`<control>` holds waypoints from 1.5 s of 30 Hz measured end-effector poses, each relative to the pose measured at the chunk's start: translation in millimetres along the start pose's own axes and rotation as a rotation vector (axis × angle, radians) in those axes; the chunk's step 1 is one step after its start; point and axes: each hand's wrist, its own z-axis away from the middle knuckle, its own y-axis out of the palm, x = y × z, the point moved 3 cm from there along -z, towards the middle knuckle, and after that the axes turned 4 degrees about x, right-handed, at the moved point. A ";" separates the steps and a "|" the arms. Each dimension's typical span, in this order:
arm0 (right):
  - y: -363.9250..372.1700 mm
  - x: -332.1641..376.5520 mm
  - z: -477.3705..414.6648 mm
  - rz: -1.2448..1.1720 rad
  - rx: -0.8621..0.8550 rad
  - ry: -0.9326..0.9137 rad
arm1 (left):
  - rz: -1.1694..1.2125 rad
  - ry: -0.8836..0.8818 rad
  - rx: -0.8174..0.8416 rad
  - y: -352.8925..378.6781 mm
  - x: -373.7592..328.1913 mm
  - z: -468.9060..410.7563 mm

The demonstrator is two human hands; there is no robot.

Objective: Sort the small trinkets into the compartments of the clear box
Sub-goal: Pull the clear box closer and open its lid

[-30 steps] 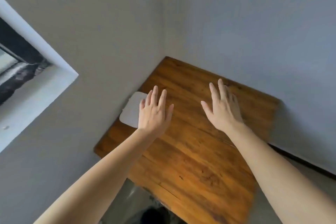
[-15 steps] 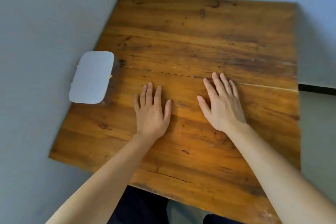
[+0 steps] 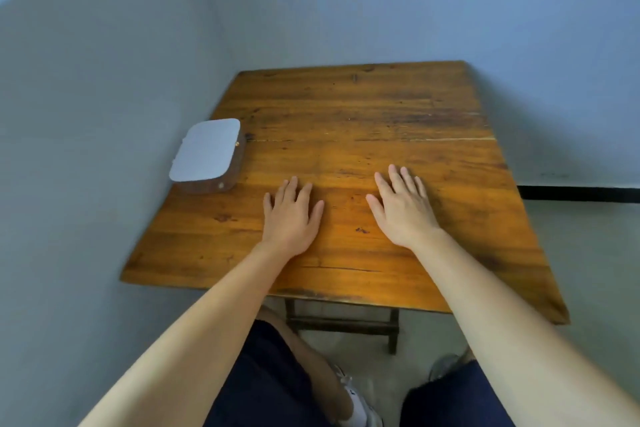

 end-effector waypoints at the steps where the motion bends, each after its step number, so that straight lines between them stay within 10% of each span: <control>1: 1.1 1.3 6.1 -0.003 -0.007 0.007 | -0.021 0.021 0.008 -1.9 4.2 6.5; 8: 6.7 2.1 18.1 0.002 -0.080 0.032 | -0.206 0.017 -0.094 -34.4 45.9 1.2; 18: 8.0 -2.1 14.3 -0.049 -0.148 0.033 | -0.223 -0.466 -0.077 -54.8 89.5 -70.4; 36: 0.7 2.3 28.6 -0.212 -0.231 0.118 | -0.101 0.361 -0.196 -17.5 -31.4 32.1; 45: -2.5 7.4 33.2 -0.210 -0.259 0.004 | -0.019 0.249 -0.191 -29.5 -4.6 16.4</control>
